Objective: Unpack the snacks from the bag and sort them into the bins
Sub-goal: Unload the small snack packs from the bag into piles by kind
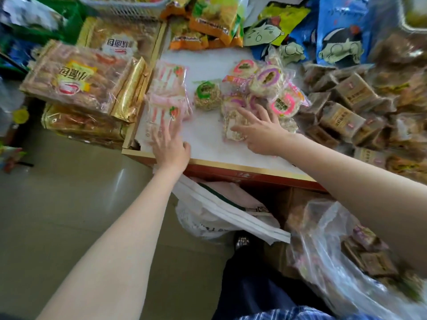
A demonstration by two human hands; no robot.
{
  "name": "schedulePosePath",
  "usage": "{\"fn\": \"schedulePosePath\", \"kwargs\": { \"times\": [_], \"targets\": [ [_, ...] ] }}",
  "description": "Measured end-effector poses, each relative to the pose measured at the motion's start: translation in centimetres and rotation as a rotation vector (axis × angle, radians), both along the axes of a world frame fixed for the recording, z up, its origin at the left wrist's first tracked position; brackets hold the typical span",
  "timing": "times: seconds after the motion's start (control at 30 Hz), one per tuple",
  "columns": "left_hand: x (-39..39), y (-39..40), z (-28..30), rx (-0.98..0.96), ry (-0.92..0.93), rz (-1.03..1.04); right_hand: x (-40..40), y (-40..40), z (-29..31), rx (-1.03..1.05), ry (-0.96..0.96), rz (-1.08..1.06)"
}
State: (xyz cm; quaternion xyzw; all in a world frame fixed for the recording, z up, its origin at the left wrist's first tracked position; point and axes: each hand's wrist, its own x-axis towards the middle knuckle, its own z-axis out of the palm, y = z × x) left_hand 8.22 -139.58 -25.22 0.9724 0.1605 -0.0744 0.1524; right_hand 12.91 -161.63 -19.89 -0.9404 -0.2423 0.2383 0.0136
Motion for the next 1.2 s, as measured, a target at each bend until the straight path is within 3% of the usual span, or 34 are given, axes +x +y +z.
{"fn": "schedulePosePath", "kwargs": {
  "times": [0.1,0.3,0.43,0.5,0.67,0.83,1.07,1.2],
  "targets": [
    [1.4,-0.2,-1.8,0.061,0.205,-0.116,0.0,-0.5,-1.0,-0.145,0.008,0.060],
    [4.9,1.3,-1.7,0.081,0.270,-0.144,0.5,0.0,-1.5,-0.182,-0.017,0.049],
    [7.0,2.1,-0.9,-0.012,0.303,-0.146,0.7,0.6,-1.6,-0.143,-0.027,0.017],
    [7.1,2.1,-0.5,-0.032,0.262,-0.123,0.4,0.6,-1.6,-0.114,-0.024,-0.001],
    [3.1,-2.7,-0.2,-0.034,-0.120,-0.096,-1.9,-2.3,-0.7,0.085,-0.070,-0.084],
    [-4.1,-13.6,-0.7,-0.205,-0.136,-0.502,-7.4,-12.7,0.0,0.154,-0.136,-0.277],
    [-9.7,-25.0,-0.6,-0.331,0.022,-1.135,-18.7,-27.3,-0.3,0.275,-0.183,-0.799],
    [-10.9,-29.7,-0.7,-0.179,0.148,-1.348,-24.4,-32.6,-4.3,0.275,-0.053,-1.025]
  ]
}}
